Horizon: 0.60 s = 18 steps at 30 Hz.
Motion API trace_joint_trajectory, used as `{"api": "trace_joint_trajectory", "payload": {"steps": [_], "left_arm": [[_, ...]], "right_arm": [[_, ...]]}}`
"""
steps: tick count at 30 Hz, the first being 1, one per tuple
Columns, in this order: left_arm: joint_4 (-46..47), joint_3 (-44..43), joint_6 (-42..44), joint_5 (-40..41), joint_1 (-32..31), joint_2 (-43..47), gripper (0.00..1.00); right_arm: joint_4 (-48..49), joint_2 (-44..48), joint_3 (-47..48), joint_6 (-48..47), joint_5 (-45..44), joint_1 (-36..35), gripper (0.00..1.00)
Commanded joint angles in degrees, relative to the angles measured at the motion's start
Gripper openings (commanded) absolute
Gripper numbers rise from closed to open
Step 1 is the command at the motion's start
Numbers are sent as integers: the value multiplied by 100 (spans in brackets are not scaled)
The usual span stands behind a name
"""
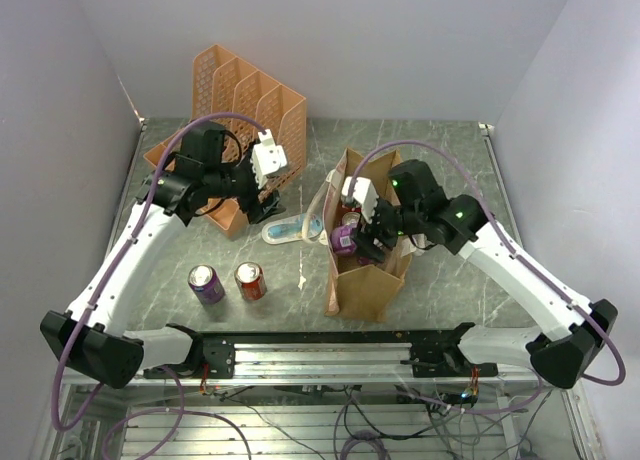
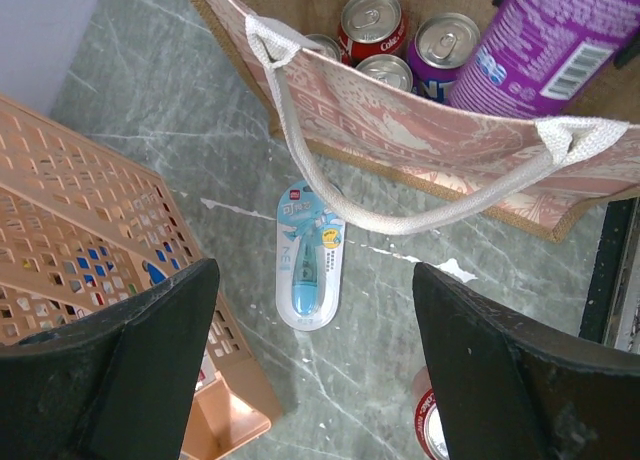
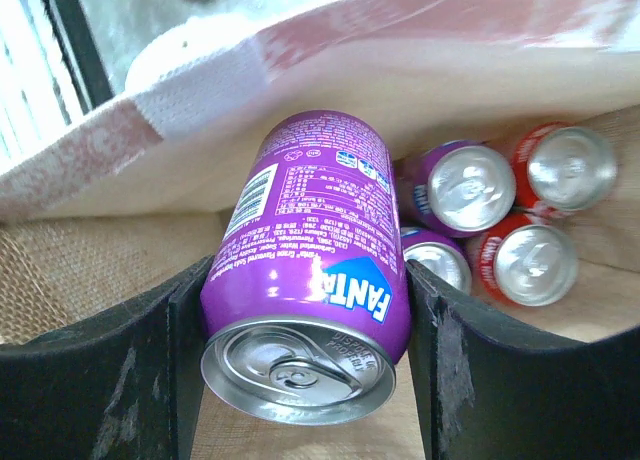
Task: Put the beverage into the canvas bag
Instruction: Pick up the drink from the canvas bag.
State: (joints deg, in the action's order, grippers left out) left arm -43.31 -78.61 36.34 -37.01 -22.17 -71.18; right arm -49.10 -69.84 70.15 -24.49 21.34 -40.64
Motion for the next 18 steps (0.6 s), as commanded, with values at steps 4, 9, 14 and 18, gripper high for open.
{"api": "trace_joint_trajectory", "payload": {"steps": [4, 9, 14, 18], "left_arm": [[305, -260, -191, -420, 46, -136, 88], [356, -437, -330, -673, 11, -264, 88], [200, -847, -145, -945, -218, -515, 93], [129, -1227, 8, -822, -533, -737, 99]], "right_arm": [[733, 368, 621, 617, -228, 255, 0], [866, 380, 951, 781, -305, 285, 0], [877, 130, 1621, 1052, -477, 286, 0], [699, -129, 2120, 1256, -596, 285, 0]]}}
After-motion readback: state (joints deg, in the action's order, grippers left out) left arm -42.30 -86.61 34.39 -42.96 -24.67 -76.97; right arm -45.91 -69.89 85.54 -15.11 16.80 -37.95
